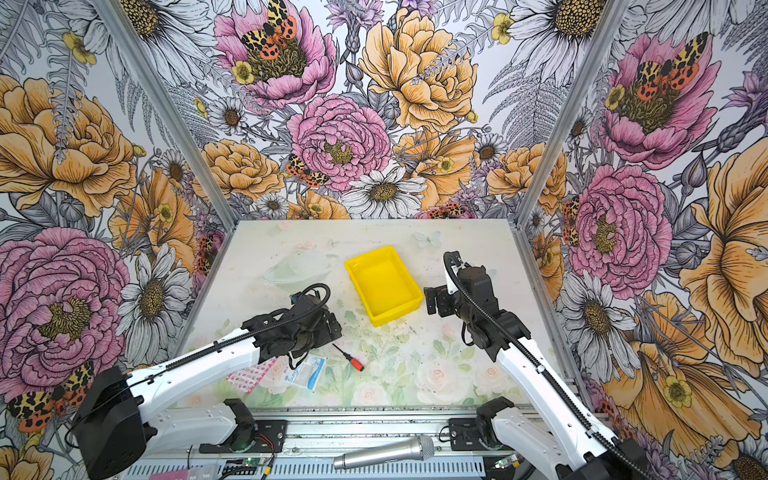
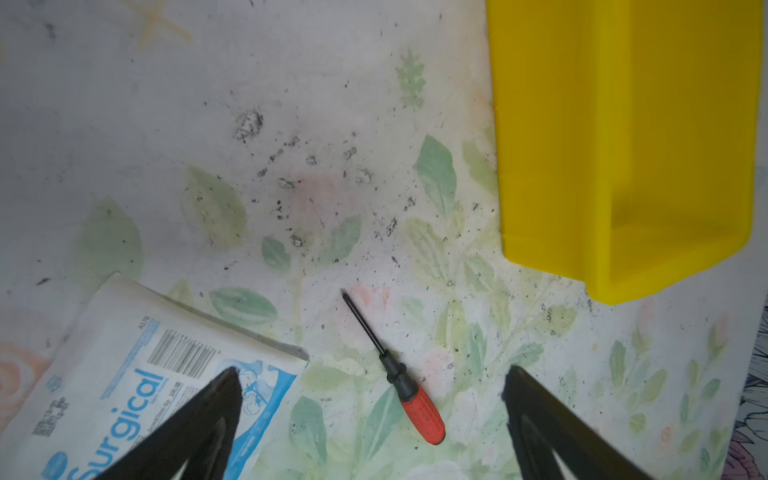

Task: Put the screwdriver in the bin
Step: 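Reach the left gripper over the red-handled screwdriver while the right arm lifts slightly, then lower the left gripper and close it on the red screwdriver handle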

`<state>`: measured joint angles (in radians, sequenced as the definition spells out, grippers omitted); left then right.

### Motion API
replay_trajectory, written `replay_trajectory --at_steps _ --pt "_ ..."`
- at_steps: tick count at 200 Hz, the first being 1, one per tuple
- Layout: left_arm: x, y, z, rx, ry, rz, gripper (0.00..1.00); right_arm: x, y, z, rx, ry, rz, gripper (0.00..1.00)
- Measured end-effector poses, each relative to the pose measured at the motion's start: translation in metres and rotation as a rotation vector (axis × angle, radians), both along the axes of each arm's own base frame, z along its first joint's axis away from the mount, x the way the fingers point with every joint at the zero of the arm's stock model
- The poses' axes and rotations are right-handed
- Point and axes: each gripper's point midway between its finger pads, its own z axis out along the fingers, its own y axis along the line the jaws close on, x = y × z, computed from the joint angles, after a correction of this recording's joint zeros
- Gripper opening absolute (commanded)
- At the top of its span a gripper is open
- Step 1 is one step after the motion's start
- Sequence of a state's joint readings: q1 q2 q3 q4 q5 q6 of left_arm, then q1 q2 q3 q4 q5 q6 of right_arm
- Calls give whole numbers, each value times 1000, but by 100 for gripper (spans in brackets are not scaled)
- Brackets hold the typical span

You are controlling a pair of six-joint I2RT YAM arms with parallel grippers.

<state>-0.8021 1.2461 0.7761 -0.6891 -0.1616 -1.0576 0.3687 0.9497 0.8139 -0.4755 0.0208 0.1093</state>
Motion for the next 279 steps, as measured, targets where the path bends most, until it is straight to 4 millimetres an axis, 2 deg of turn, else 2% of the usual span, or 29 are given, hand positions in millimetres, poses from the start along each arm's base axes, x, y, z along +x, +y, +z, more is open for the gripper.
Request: replay_trajectory --at_steps 20,50,140,201,258,279 --pt "-10 -8 -17 46 72 -23 98 0 0 -12 -29 25 15 99" --pt "-11 -20 -20 56 101 -29 91 1 1 -27 -57 63 24 100" --pt "-22 -50 -39 98 169 -90 78 0 -1 -33 -59 75 12 100" --pt "-32 -73 -52 133 200 -146 75 -1 -2 -32 -63 68 8 100" --pt "-34 -73 -58 141 219 -139 53 -1 -5 -27 -68 49 -6 99" --pt "-35 -73 -59 151 229 -143 48 -1 -6 -25 -72 43 -12 99"
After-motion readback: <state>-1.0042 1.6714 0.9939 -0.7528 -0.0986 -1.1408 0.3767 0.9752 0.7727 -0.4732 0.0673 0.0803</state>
